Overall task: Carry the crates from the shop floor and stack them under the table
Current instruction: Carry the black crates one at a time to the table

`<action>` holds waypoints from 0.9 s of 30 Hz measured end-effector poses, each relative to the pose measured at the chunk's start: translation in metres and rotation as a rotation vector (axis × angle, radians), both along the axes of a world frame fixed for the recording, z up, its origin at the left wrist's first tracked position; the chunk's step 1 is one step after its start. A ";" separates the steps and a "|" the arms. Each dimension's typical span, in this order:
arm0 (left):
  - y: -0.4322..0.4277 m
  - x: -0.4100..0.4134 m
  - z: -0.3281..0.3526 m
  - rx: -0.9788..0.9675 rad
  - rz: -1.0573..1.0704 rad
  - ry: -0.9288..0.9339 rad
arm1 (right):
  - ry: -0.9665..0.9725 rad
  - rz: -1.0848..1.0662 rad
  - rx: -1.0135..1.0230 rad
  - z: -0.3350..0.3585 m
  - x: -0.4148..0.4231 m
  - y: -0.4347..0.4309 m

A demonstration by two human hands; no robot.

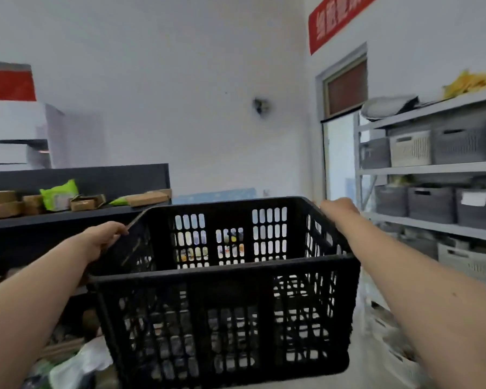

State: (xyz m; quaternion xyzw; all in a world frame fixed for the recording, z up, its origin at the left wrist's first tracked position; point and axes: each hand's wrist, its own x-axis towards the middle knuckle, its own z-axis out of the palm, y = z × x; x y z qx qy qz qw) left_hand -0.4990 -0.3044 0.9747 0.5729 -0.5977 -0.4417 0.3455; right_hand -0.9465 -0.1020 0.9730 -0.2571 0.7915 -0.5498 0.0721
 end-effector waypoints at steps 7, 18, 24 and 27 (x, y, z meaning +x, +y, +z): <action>-0.079 -0.193 -0.017 0.057 -0.199 -0.059 | 0.054 -0.156 0.080 0.002 -0.160 -0.013; -0.234 -0.367 -0.055 0.236 -0.396 -0.212 | 0.054 -0.244 0.140 -0.062 -0.319 -0.146; -0.376 -0.453 -0.109 0.373 -0.475 -0.225 | 0.067 -0.236 0.294 -0.104 -0.415 -0.284; -0.440 -0.491 -0.141 0.462 -0.469 -0.238 | 0.101 -0.146 0.367 -0.128 -0.453 -0.351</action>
